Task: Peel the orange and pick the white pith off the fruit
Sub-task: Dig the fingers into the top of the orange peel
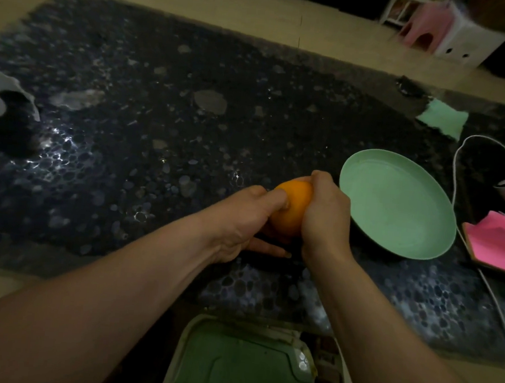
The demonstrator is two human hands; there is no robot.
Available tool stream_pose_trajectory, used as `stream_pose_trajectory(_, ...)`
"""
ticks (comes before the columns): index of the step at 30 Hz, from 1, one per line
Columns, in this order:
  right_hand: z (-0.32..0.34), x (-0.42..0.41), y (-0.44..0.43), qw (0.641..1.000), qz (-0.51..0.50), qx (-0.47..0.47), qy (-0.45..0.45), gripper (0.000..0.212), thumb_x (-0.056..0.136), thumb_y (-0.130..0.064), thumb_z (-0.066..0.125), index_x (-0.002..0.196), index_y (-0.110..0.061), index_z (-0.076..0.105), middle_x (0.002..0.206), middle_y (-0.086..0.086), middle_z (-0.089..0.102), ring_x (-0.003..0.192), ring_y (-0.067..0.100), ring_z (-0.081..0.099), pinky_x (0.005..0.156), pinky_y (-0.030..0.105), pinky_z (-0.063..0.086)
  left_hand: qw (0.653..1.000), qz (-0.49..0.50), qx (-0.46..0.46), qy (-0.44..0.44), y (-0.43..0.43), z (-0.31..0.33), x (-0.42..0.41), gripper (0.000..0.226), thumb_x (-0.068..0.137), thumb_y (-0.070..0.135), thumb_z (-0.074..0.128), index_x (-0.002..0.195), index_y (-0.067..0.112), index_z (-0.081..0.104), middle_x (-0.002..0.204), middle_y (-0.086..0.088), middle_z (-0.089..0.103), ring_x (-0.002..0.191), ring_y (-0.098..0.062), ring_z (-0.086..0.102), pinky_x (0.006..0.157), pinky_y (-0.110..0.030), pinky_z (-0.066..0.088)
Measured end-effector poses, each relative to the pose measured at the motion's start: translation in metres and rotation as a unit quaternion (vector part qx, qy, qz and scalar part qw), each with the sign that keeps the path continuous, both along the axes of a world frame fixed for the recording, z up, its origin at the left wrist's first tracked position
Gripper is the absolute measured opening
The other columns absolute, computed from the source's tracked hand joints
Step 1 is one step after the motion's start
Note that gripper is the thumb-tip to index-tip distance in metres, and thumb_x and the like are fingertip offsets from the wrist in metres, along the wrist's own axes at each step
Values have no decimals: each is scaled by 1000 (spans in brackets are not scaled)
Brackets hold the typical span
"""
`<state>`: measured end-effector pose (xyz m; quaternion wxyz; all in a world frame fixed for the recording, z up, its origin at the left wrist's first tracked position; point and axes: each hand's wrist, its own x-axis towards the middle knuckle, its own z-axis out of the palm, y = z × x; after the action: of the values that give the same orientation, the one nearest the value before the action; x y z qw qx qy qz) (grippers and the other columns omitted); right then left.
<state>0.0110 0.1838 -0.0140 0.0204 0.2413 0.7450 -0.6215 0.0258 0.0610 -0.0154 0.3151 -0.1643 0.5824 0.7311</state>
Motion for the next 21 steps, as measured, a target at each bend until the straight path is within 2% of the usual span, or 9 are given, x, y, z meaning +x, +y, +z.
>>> stream_pose_trajectory(3, -3, 0, -1, 999, 10, 46, 27, 39, 90, -46, 47, 82, -18, 73, 83, 4, 72, 85, 27, 68, 88, 56, 59, 1000, 12, -2, -3, 4, -4, 0, 38, 100, 26, 58, 134, 9, 53, 127, -19, 64, 103, -33, 73, 73, -42, 65)
stream_pose_trajectory(5, -4, -1, -1, 997, 11, 67, 40, 38, 94, -43, 48, 79, -20, 73, 82, 1, 72, 83, 23, 67, 86, 52, 59, 1000, 16, 1, -2, 6, -6, -1, 37, 102, 25, 56, 134, 8, 53, 128, -20, 65, 105, -32, 73, 72, -42, 66)
stream_pose_trajectory(11, -5, -10, 6, 979, 35, 165, 115, 48, 108, -43, 45, 82, -17, 74, 79, -3, 69, 75, 8, 62, 71, 33, 47, 1000, 20, 16, -2, 9, -6, -6, 39, 105, 24, 50, 137, 4, 59, 128, -20, 68, 106, -30, 75, 73, -39, 65)
stream_pose_trajectory(16, -8, -9, 5, 968, 48, 208, 130, 50, 110, -46, 43, 81, -18, 73, 74, -7, 67, 74, -1, 60, 62, 16, 39, 999, 31, 13, -6, 9, -4, -7, 35, 106, 18, 49, 134, 1, 61, 128, -21, 67, 109, -29, 72, 76, -41, 65)
stream_pose_trajectory(21, -9, -7, 1, 966, 56, 214, 137, 51, 109, -46, 44, 81, -14, 73, 74, -5, 68, 76, 2, 61, 64, 17, 41, 999, 50, 7, -1, 9, -5, -6, 34, 106, 12, 46, 134, -1, 59, 123, -20, 66, 102, -26, 71, 72, -39, 65)
